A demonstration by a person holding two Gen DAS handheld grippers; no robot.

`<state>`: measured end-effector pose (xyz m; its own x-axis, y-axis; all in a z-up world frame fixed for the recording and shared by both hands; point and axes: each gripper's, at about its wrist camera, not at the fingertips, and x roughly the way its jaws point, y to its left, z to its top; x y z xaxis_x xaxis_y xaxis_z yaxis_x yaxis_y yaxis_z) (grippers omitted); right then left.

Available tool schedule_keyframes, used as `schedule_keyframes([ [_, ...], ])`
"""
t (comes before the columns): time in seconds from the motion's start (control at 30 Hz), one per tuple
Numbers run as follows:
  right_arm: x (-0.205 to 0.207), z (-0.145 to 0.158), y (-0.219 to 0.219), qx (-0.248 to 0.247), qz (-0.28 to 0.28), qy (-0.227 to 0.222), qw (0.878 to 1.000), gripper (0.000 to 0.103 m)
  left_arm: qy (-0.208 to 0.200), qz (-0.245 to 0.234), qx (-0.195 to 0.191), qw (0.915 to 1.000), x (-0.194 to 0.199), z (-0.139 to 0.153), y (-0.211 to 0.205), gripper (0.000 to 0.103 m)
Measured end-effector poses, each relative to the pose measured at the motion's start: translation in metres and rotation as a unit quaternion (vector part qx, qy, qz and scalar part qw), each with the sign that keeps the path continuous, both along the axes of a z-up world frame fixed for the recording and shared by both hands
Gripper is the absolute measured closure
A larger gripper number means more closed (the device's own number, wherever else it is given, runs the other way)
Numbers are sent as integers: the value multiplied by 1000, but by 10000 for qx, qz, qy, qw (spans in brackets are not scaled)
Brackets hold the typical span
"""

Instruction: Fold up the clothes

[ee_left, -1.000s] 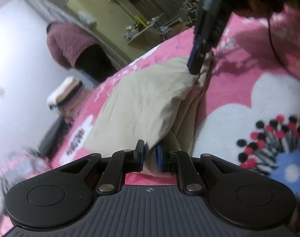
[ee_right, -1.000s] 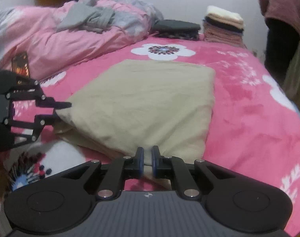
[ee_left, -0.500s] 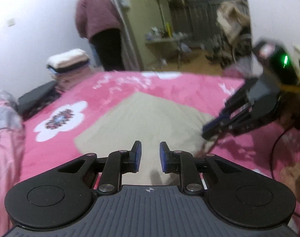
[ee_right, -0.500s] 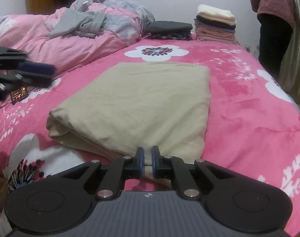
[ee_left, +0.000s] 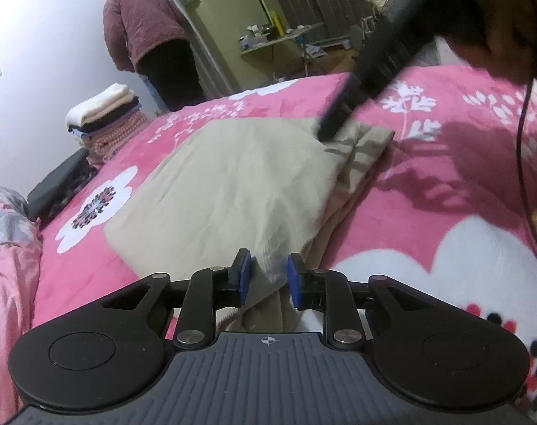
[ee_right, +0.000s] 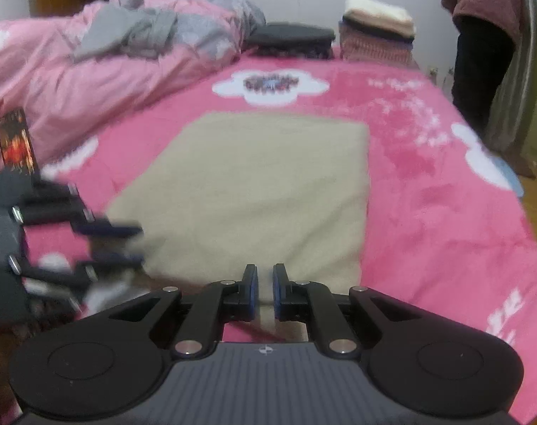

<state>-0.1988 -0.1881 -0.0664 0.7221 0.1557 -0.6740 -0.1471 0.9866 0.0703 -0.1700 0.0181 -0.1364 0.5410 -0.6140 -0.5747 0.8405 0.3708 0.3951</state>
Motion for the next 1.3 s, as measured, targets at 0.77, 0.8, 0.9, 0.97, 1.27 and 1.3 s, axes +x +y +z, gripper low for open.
schedule_keyframes([
  [0.77, 8, -43, 28, -225, 189, 152, 9995, 93, 1029, 350, -1167, 9872, 16, 31, 36, 64],
  [0.8, 8, -43, 27, -182, 167, 161, 9996, 93, 1000, 357, -1257, 9864, 17, 35, 38, 64],
  [0.9, 8, -44, 26, -118, 98, 167, 9997, 93, 922, 351, -1445, 9846, 19, 45, 36, 64],
  [0.97, 9, -43, 27, -120, 66, 187, 9997, 93, 885, 319, -1362, 9862, 21, 43, 25, 64],
  [1.27, 10, -42, 26, -40, 2, 251, 9997, 93, 381, 263, -149, 9988, 6, 0, -13, 52],
  [1.3, 10, -43, 26, -49, 5, 246, 9997, 93, 378, 287, -134, 9988, 6, -1, -15, 51],
])
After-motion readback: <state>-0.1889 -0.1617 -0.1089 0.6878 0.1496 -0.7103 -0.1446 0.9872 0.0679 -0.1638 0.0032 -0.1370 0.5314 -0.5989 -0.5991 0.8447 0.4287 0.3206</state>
